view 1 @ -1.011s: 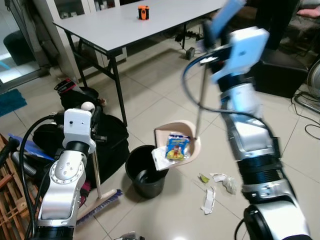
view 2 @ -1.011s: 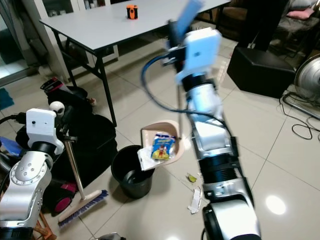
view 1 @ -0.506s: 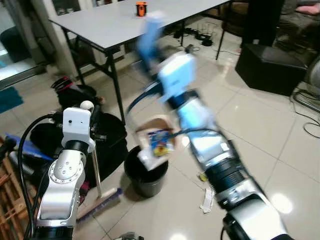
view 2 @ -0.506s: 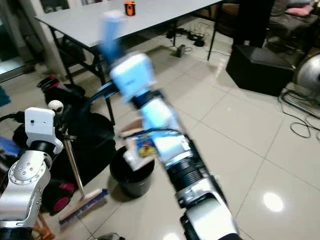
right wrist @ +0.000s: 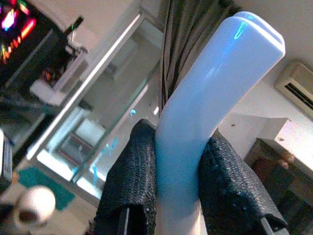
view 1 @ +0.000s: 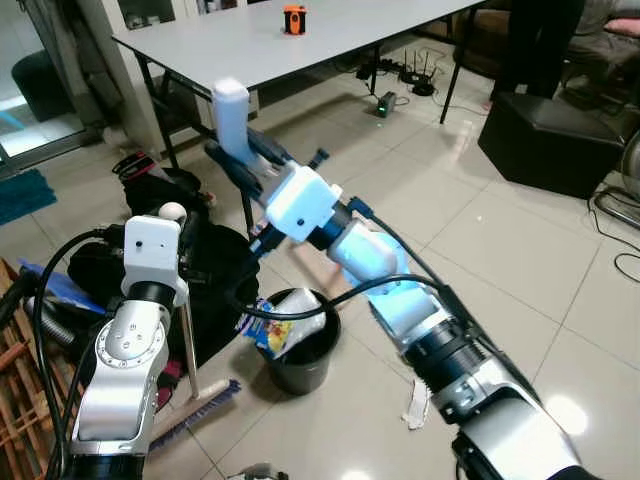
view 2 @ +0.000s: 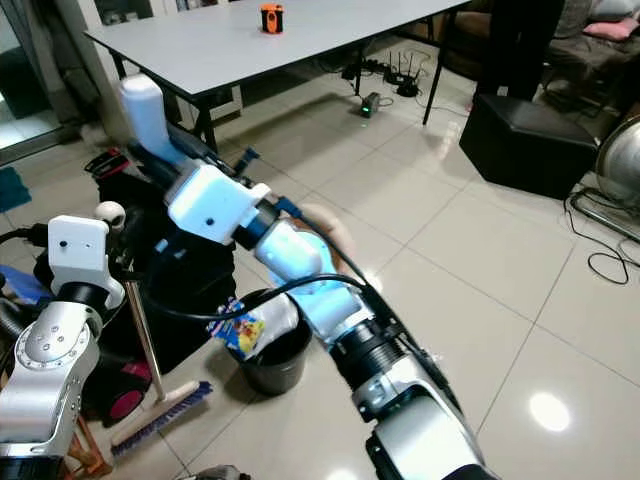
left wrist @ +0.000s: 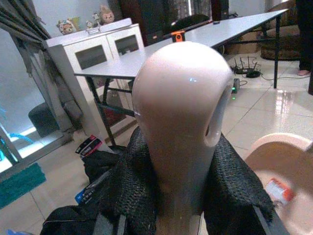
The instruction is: Sweep floor
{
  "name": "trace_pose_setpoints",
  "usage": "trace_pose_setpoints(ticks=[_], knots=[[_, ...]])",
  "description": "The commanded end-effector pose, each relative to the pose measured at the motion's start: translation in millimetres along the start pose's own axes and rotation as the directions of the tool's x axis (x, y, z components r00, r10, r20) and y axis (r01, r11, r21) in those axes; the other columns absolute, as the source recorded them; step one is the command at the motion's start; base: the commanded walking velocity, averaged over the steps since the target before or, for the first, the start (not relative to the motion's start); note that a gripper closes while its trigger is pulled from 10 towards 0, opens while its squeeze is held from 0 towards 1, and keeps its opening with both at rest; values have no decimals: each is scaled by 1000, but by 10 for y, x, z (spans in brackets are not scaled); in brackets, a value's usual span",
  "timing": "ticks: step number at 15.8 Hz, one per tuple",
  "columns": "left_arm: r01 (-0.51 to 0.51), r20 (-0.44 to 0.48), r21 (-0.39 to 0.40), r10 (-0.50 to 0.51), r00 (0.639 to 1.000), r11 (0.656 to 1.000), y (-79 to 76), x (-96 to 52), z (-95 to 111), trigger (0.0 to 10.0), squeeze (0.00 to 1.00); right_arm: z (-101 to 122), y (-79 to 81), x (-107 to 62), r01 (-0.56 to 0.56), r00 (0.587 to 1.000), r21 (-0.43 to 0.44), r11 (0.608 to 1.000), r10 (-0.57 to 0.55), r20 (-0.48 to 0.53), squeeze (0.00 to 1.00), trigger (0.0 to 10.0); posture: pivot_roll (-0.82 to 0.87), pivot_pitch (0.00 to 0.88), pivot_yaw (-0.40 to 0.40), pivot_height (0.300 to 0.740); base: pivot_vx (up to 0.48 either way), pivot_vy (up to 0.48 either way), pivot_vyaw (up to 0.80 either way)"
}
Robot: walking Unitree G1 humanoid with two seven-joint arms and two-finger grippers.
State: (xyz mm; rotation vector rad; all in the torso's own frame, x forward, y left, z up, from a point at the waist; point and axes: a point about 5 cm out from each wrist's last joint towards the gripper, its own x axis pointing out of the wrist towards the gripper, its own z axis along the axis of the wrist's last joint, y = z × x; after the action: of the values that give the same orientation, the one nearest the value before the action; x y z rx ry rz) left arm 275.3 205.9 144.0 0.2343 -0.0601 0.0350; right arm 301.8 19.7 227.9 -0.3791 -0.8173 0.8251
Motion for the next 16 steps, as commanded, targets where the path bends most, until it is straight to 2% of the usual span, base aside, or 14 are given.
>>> trace_pose_setpoints(ticks=[1,4,5,6,8,9,10,11,13,15,16], knots=[[-10,39,27,9,999,1000,19,12,101,10000,0,90,-42,82,-15,999,-64,998,18,51,0,10000,84,0,17,740,0,0,0],[-8,36,28,7,999,1000,14,12,97,10000,0,13,-149,51,23,1000,-119,993,-22,13,0,10000,81,0,21,740,0,0,0],[-2,37,25,2,999,1000,0,11,96,10000,0,6,-239,38,57,998,-137,989,-57,5,0,10000,76,0,22,740,0,0,0],[18,39,22,-19,999,1000,-41,14,92,10000,0,1,-386,5,123,992,-137,983,-125,-9,0,10000,68,0,23,740,0,0,0],[71,8,-23,-70,997,997,-170,36,54,10000,0,1,-724,-150,285,955,-105,953,-292,-59,0,10000,41,0,33,740,0,0,0],[116,16,-17,-116,993,993,-261,56,61,10000,0,24,-904,-285,368,922,-109,923,-378,-81,0,10000,24,0,44,740,0,0,0],[176,31,-30,-175,984,984,-387,96,81,10000,0,34,-1111,-544,466,864,-131,875,-482,-145,0,10000,-1,0,60,740,0,0,0],[189,33,-30,-188,982,982,-412,106,84,10000,0,31,-1139,-605,480,852,-138,867,-498,-163,0,10000,-1,0,60,740,0,0,0],[244,44,-39,-242,969,969,-513,182,104,10000,0,-3,-1190,-978,558,767,-168,813,-582,-270,0,10000,-35,0,77,740,0,0,0],[262,54,-23,-261,964,965,-547,211,125,10000,0,-26,-1166,-1172,596,717,-174,784,-617,-325,0,10000,-39,0,79,740,0,0,0],[269,58,-11,-268,962,963,-570,213,137,10000,0,-37,-1150,-1347,619,664,-207,758,-645,-377,0,10000,-43,0,76,740,0,-311,0]])
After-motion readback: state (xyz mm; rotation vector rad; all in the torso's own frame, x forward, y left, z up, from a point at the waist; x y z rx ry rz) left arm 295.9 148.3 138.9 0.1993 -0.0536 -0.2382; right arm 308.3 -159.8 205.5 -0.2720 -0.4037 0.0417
